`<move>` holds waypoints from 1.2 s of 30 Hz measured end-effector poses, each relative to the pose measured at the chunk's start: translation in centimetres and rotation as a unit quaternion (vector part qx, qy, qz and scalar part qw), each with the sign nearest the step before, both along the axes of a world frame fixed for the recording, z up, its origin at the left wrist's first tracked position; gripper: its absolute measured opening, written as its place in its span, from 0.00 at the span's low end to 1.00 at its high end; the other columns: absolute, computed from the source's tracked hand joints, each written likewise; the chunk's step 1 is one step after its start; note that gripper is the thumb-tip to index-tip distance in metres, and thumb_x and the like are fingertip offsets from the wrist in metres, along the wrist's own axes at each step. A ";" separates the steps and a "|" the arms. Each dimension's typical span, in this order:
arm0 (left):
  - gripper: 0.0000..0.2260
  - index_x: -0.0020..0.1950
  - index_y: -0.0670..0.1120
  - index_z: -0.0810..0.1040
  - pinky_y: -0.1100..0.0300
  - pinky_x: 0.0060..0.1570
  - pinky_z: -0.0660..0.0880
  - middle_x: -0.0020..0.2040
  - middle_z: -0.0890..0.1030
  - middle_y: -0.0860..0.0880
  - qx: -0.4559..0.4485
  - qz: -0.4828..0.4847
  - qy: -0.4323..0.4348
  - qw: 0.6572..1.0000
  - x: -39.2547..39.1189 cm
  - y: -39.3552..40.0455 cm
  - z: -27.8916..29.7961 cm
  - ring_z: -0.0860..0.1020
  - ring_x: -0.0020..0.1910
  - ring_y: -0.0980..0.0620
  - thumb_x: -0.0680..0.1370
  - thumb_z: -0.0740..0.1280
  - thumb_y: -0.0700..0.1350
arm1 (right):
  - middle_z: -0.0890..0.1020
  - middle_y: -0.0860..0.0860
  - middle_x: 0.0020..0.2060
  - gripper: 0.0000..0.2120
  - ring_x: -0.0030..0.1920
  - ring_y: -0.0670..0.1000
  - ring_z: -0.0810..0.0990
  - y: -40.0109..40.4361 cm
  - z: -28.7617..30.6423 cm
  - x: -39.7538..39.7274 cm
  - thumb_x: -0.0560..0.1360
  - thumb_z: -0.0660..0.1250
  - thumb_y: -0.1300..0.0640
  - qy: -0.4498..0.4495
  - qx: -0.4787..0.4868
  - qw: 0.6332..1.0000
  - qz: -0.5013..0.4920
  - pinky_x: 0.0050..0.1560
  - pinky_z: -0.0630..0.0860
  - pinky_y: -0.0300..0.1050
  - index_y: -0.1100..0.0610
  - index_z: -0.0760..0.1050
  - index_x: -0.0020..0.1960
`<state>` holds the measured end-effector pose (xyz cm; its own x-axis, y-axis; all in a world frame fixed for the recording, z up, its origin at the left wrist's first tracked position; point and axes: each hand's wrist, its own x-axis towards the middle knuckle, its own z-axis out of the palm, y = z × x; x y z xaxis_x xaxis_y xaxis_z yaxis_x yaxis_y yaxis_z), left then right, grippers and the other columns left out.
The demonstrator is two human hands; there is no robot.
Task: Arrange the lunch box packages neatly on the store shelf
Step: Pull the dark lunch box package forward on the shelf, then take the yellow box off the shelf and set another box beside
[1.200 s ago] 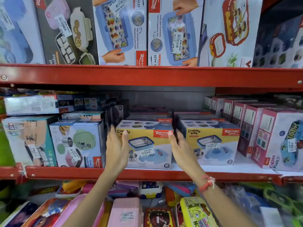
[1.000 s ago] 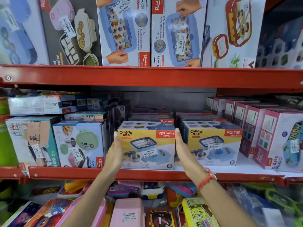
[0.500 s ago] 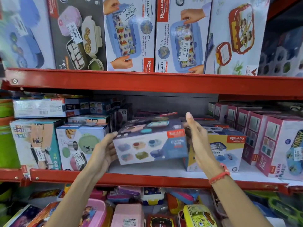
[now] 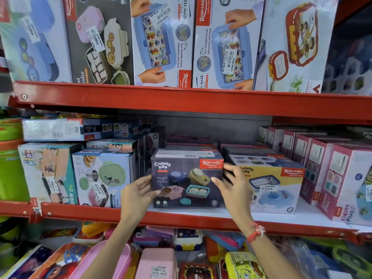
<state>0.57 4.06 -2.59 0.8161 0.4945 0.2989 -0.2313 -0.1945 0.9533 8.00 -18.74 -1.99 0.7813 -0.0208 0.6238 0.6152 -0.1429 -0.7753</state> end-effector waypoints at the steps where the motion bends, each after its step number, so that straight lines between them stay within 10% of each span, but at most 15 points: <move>1: 0.28 0.66 0.36 0.72 0.60 0.56 0.74 0.63 0.78 0.39 0.010 0.012 0.006 1.000 0.0 -0.1 -0.2 0.76 0.62 0.46 0.67 0.72 0.28 | 0.78 0.50 0.55 0.19 0.57 0.47 0.79 0.1 -0.5 0.0 0.70 0.74 0.66 -0.010 -0.009 1.000 -0.022 0.51 0.74 0.25 0.57 0.73 0.58; 7: 0.27 0.67 0.37 0.72 0.58 0.58 0.72 0.64 0.78 0.39 0.045 0.040 0.024 0.998 0.4 -0.8 -1.1 0.76 0.64 0.43 0.69 0.72 0.30 | 0.75 0.46 0.54 0.18 0.54 0.47 0.78 0.3 -1.6 -0.1 0.71 0.74 0.60 -0.042 -0.052 0.993 -0.096 0.55 0.79 0.42 0.59 0.73 0.59; 15: 0.30 0.72 0.43 0.67 0.52 0.62 0.73 0.66 0.77 0.43 0.144 0.132 0.018 0.981 0.1 -2.4 -1.5 0.76 0.64 0.45 0.72 0.72 0.38 | 0.73 0.47 0.57 0.16 0.46 0.39 0.80 -1.4 -1.7 -0.4 0.76 0.68 0.55 -0.082 -0.115 0.983 -0.117 0.43 0.73 0.23 0.56 0.73 0.63; 20: 0.17 0.63 0.45 0.73 0.53 0.61 0.74 0.65 0.73 0.46 0.175 0.189 -0.127 0.958 -0.6 -6.5 -0.2 0.76 0.59 0.52 0.75 0.67 0.37 | 0.75 0.50 0.52 0.10 0.45 0.41 0.78 -5.1 -1.8 -1.4 0.78 0.64 0.53 -0.136 -0.073 0.974 -0.164 0.36 0.74 0.28 0.57 0.76 0.57; 31: 0.19 0.63 0.40 0.71 0.44 0.64 0.65 0.74 0.58 0.37 0.284 0.282 -0.082 0.913 2.1 -12.0 -1.0 0.57 0.72 0.39 0.73 0.67 0.36 | 0.70 0.45 0.52 0.15 0.52 0.53 0.75 -14.6 -3.6 1.1 0.78 0.55 0.44 -0.075 -0.011 0.970 -0.229 0.50 0.76 0.60 0.52 0.71 0.56; 36: 0.15 0.60 0.46 0.73 0.53 0.56 0.76 0.59 0.74 0.48 0.314 0.129 -0.149 0.929 2.9 -17.9 -0.2 0.75 0.57 0.51 0.74 0.66 0.38 | 0.70 0.53 0.56 0.16 0.59 0.57 0.70 -16.5 -3.2 3.1 0.79 0.58 0.48 -0.002 0.025 0.972 -0.232 0.60 0.70 0.60 0.58 0.70 0.60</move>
